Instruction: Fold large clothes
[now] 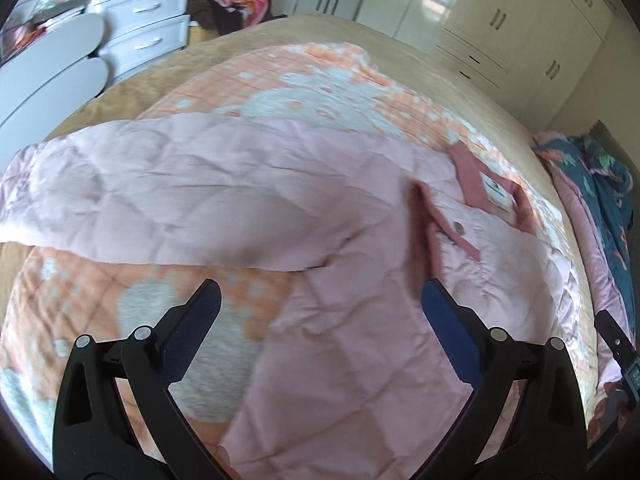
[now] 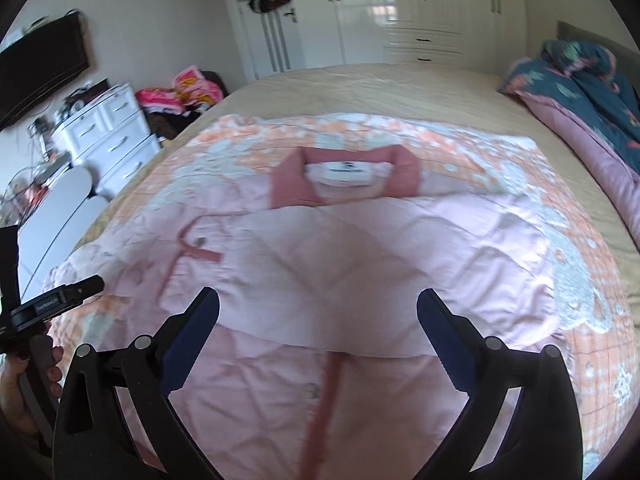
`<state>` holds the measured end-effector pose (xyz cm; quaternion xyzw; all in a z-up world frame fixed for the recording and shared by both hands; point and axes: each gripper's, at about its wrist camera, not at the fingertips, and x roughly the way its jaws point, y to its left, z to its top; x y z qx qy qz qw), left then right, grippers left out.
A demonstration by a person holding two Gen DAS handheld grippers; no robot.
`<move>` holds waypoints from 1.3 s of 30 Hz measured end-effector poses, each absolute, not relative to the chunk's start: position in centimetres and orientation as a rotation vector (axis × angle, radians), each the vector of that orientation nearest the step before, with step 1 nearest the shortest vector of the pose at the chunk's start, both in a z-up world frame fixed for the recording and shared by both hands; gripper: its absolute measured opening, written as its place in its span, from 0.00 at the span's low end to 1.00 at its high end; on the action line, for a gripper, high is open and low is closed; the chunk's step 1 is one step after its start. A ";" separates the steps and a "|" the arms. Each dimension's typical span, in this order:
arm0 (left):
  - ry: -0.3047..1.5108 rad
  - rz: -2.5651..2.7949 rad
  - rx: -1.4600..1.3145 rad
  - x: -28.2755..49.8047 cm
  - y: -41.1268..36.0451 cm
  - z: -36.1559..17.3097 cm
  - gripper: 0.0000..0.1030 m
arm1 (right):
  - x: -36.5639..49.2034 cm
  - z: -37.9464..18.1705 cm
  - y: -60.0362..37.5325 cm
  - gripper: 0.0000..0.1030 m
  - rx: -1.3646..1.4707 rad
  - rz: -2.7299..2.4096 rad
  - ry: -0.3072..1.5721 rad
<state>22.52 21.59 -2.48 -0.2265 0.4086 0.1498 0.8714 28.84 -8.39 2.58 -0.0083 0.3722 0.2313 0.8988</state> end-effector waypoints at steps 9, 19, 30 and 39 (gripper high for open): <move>0.832 0.392 -0.529 19.5 26.0 -2.7 0.91 | 26.8 3.6 -1.0 0.96 -0.069 0.593 0.758; 0.804 0.476 -0.594 16.7 30.7 -3.2 0.91 | 25.2 4.5 5.3 0.96 -0.128 0.698 0.755; 0.767 0.592 -0.689 13.9 34.9 -5.1 0.91 | 23.6 4.0 11.6 0.96 -0.205 0.788 0.753; 0.733 0.704 -0.775 11.6 39.4 -6.7 0.91 | 22.1 3.0 15.3 0.96 -0.257 0.853 0.764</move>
